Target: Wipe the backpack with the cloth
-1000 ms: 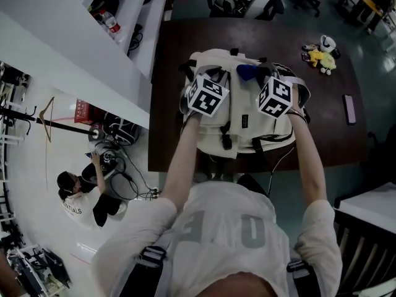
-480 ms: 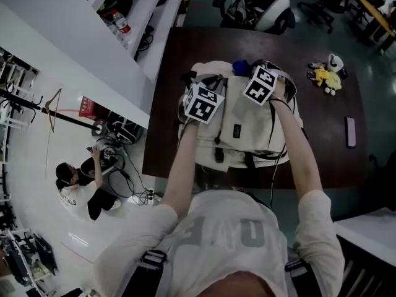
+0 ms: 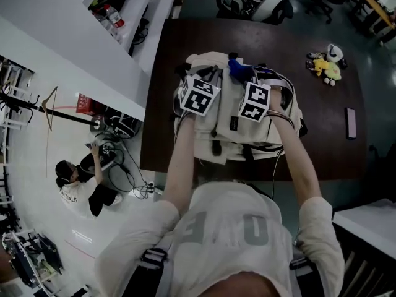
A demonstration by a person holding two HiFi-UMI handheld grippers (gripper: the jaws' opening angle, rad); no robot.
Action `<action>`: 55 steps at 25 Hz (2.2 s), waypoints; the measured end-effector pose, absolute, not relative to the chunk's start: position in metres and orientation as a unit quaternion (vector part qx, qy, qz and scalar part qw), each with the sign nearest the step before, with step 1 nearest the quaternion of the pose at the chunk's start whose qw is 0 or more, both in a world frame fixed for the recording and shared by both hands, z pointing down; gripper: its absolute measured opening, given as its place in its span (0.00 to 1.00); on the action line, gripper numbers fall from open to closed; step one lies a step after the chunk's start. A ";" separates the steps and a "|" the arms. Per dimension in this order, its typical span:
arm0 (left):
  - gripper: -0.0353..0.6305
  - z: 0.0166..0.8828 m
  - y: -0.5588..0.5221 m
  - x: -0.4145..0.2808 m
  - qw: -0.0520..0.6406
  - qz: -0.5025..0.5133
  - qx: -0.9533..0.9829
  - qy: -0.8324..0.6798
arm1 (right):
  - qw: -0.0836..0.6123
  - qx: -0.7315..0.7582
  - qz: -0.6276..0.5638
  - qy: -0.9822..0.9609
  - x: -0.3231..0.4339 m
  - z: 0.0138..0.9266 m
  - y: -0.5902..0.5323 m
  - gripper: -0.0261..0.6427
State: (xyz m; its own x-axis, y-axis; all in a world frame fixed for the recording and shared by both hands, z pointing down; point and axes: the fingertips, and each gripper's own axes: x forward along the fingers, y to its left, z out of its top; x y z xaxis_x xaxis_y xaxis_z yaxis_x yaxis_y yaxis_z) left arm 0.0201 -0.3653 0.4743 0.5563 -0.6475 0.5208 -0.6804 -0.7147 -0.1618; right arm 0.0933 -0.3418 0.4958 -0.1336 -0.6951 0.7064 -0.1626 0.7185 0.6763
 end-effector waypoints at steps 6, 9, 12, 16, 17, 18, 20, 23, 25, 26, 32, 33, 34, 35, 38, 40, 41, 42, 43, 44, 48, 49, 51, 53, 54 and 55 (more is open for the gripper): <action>0.13 0.474 -0.366 0.019 0.033 0.281 0.883 -0.375 | 0.592 0.285 -0.214 -0.723 0.085 0.512 -0.294 0.09; 0.13 0.473 -0.367 0.020 0.031 0.278 0.884 -0.376 | 0.585 0.292 -0.203 -0.729 0.084 0.512 -0.270 0.10; 0.13 0.475 -0.366 0.018 0.031 0.279 0.883 -0.376 | 0.585 0.307 -0.192 -0.726 0.079 0.516 -0.254 0.09; 0.13 0.474 -0.368 0.021 0.027 0.279 0.882 -0.379 | 0.586 0.306 -0.192 -0.725 0.076 0.515 -0.232 0.09; 0.13 0.474 -0.367 0.021 0.026 0.279 0.882 -0.378 | 0.584 0.304 -0.190 -0.729 0.073 0.515 -0.222 0.09; 0.13 0.474 -0.366 0.020 0.024 0.280 0.882 -0.379 | 0.580 0.303 -0.188 -0.732 0.070 0.517 -0.211 0.10; 0.12 0.474 -0.367 0.019 0.017 0.280 0.880 -0.383 | 0.576 0.298 -0.186 -0.738 0.065 0.520 -0.191 0.09; 0.12 0.476 -0.365 0.019 0.021 0.278 0.881 -0.383 | 0.576 0.283 -0.184 -0.744 0.056 0.532 -0.156 0.09; 0.12 0.475 -0.365 0.018 0.022 0.276 0.881 -0.383 | 0.574 0.277 -0.179 -0.750 0.049 0.538 -0.136 0.10; 0.12 0.475 -0.365 0.018 0.020 0.277 0.881 -0.384 | 0.571 0.273 -0.174 -0.755 0.047 0.541 -0.128 0.10; 0.12 0.475 -0.364 0.016 0.017 0.279 0.877 -0.390 | 0.575 0.229 -0.147 -0.771 0.033 0.575 -0.088 0.10; 0.12 0.474 -0.364 0.017 0.018 0.278 0.878 -0.389 | 0.577 0.221 -0.145 -0.773 0.031 0.581 -0.085 0.09; 0.12 0.472 -0.364 0.017 0.019 0.275 0.880 -0.388 | 0.577 0.218 -0.145 -0.774 0.030 0.586 -0.084 0.09; 0.12 0.468 -0.362 0.016 0.020 0.270 0.881 -0.387 | 0.575 0.220 -0.145 -0.774 0.029 0.587 -0.085 0.09; 0.12 0.456 -0.352 0.002 0.026 0.237 0.874 -0.422 | 0.564 0.226 -0.139 -0.782 0.032 0.579 -0.089 0.09; 0.12 0.443 -0.335 -0.014 0.030 0.197 0.866 -0.458 | 0.555 0.227 -0.134 -0.789 0.035 0.575 -0.091 0.10; 0.12 0.436 -0.319 -0.020 0.029 0.176 0.868 -0.464 | 0.551 0.228 -0.131 -0.792 0.036 0.574 -0.092 0.09; 0.12 0.433 -0.300 -0.024 0.024 0.159 0.872 -0.462 | 0.548 0.229 -0.130 -0.794 0.036 0.573 -0.093 0.10; 0.12 0.433 -0.279 -0.026 0.017 0.148 0.878 -0.456 | 0.546 0.230 -0.131 -0.795 0.036 0.572 -0.093 0.10; 0.12 0.437 -0.258 -0.028 0.010 0.142 0.883 -0.447 | 0.545 0.231 -0.134 -0.795 0.036 0.571 -0.093 0.09; 0.16 0.454 -0.189 -0.029 0.001 0.139 0.909 -0.392 | 0.534 0.236 -0.136 -0.800 0.037 0.563 -0.090 0.10; 0.18 0.458 -0.175 -0.025 -0.005 0.145 0.917 -0.371 | 0.530 0.236 -0.134 -0.803 0.036 0.562 -0.090 0.10; 0.21 0.471 -0.151 -0.015 -0.031 0.176 0.925 -0.336 | 0.528 0.234 -0.132 -0.806 0.037 0.563 -0.089 0.10; 0.22 0.488 -0.142 -0.010 -0.055 0.215 0.918 -0.330 | 0.530 0.232 -0.136 -0.805 0.038 0.564 -0.087 0.10; 0.22 0.497 -0.142 -0.009 -0.064 0.231 0.911 -0.336 | 0.531 0.231 -0.139 -0.803 0.038 0.564 -0.087 0.10; 0.22 0.504 -0.145 -0.009 -0.070 0.244 0.904 -0.344 | 0.531 0.231 -0.140 -0.803 0.038 0.565 -0.087 0.10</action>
State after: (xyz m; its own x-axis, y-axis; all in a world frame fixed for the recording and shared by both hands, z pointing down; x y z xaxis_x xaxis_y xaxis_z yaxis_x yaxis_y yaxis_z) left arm -0.0091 -0.1447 0.5040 0.6449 -0.6559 0.3923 -0.5874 -0.7538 -0.2947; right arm 0.0377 -0.0867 0.5645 -0.3289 -0.5195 0.7886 -0.2214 0.8542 0.4704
